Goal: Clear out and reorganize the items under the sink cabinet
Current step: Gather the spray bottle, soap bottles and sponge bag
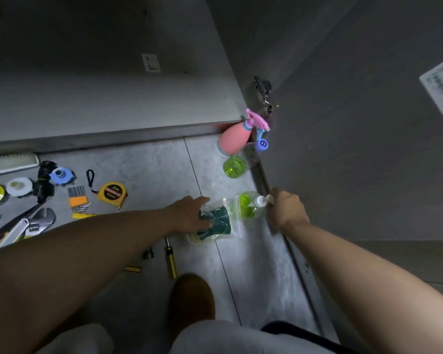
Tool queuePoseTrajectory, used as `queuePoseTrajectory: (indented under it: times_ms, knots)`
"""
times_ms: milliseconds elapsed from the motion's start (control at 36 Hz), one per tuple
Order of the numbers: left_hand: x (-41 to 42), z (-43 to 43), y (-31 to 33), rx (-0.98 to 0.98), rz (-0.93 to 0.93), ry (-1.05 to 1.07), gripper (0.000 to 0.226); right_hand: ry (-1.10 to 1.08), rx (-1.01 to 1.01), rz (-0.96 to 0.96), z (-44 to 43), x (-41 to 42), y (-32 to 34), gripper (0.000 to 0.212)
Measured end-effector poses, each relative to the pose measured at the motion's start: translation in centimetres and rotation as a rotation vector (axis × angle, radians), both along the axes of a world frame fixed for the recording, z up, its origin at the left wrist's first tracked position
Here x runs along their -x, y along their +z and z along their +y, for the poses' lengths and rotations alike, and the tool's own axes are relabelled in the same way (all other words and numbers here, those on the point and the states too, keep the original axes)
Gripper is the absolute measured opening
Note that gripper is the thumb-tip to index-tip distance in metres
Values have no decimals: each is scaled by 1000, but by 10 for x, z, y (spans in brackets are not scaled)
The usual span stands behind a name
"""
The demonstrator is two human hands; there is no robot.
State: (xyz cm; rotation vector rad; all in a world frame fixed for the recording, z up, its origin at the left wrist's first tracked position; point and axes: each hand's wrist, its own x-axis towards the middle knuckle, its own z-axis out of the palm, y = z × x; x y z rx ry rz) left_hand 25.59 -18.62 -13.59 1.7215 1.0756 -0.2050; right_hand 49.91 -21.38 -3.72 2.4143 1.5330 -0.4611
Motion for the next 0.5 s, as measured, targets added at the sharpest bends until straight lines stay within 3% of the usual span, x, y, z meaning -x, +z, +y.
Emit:
queuePoseTrajectory:
  times_ms: [278,500]
  knots:
    - [-1,-13,-7,-53,36,84,64,49,-124,-42,21,-2,2,26]
    - [-1,-17,-14,-43,64,122,64,14,-143,-110,45,-2,1,27]
